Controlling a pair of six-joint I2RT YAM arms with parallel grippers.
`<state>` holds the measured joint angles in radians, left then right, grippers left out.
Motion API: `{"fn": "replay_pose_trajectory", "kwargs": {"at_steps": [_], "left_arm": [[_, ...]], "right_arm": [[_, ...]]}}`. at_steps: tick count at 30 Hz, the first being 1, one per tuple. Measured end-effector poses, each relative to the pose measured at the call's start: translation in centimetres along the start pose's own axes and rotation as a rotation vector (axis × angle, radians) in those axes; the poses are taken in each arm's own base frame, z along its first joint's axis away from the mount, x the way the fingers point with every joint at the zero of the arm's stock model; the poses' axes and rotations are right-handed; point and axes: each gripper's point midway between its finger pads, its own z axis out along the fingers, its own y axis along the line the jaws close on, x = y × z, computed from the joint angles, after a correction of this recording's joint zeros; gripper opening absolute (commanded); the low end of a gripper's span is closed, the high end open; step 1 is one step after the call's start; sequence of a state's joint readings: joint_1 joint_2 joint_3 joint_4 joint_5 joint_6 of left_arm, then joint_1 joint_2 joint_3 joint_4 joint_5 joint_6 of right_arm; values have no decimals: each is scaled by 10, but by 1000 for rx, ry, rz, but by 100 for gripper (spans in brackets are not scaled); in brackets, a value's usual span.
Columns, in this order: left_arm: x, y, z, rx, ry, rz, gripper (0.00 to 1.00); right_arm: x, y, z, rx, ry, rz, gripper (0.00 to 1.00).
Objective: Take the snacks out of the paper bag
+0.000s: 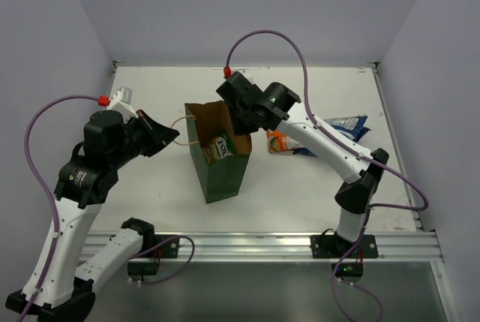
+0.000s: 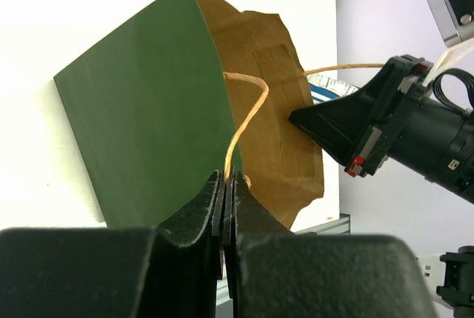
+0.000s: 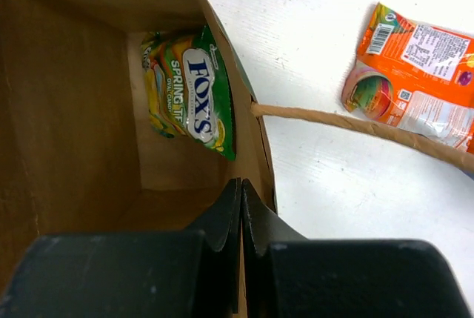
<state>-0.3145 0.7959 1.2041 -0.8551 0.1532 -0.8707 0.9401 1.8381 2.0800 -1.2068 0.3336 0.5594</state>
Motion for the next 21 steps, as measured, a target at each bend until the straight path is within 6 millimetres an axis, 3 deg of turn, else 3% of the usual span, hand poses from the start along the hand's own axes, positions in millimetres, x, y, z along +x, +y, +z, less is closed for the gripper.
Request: {"fn": "replay_pose_trajectory", "kwargs": {"at_steps": [8, 11, 21], "left_arm": [[1, 0, 0, -2, 7, 2, 0], [1, -1, -1, 1, 10, 3, 0], [9, -10, 1, 49, 63, 1, 0]], "right_arm": [[5, -14, 0, 36, 2, -3, 0], [6, -16, 2, 37, 7, -15, 5], [-6, 8, -2, -45, -23, -84, 20]]}}
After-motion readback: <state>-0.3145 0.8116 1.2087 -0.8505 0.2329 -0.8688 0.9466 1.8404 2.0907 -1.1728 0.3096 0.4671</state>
